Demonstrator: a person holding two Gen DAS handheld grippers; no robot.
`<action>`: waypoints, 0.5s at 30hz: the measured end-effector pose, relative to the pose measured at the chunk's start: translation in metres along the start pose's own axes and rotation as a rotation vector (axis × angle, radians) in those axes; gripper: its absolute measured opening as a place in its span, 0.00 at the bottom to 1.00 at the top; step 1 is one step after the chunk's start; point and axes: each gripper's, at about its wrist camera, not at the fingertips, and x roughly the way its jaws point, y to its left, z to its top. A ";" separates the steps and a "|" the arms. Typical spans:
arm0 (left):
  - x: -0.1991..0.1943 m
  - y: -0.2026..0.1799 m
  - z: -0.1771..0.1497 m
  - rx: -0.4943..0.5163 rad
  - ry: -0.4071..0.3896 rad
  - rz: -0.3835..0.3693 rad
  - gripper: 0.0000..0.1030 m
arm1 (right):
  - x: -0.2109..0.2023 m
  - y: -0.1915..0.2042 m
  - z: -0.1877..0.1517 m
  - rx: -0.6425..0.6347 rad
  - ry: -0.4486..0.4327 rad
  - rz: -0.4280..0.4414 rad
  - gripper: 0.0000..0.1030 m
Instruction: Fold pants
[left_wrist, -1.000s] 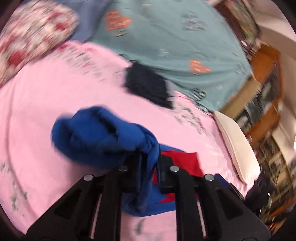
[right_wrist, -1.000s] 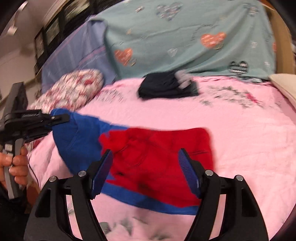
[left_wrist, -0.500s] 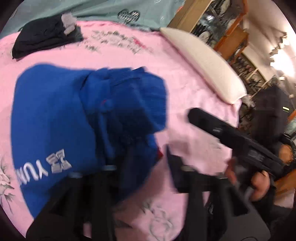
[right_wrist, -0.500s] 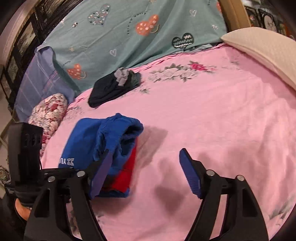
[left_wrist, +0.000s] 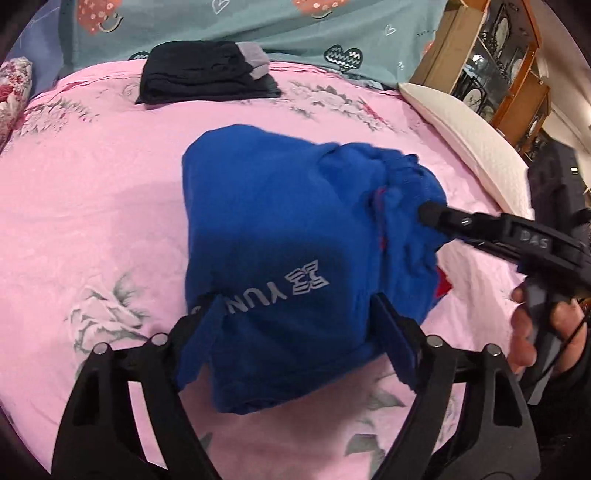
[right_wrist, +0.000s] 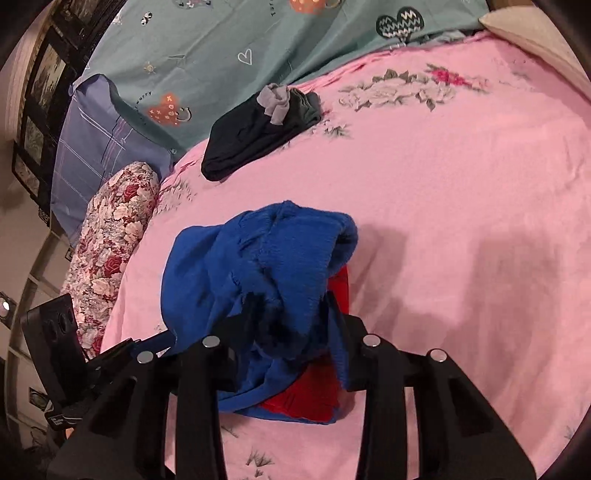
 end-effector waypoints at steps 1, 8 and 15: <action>0.000 0.008 -0.001 -0.014 0.008 0.007 0.80 | -0.001 0.002 0.001 -0.022 -0.001 -0.049 0.36; -0.015 0.019 0.000 -0.067 -0.015 -0.036 0.80 | 0.000 0.006 0.001 -0.040 0.018 -0.134 0.47; -0.052 0.007 0.060 -0.093 -0.202 -0.052 0.90 | -0.049 0.059 0.031 -0.159 -0.187 -0.010 0.50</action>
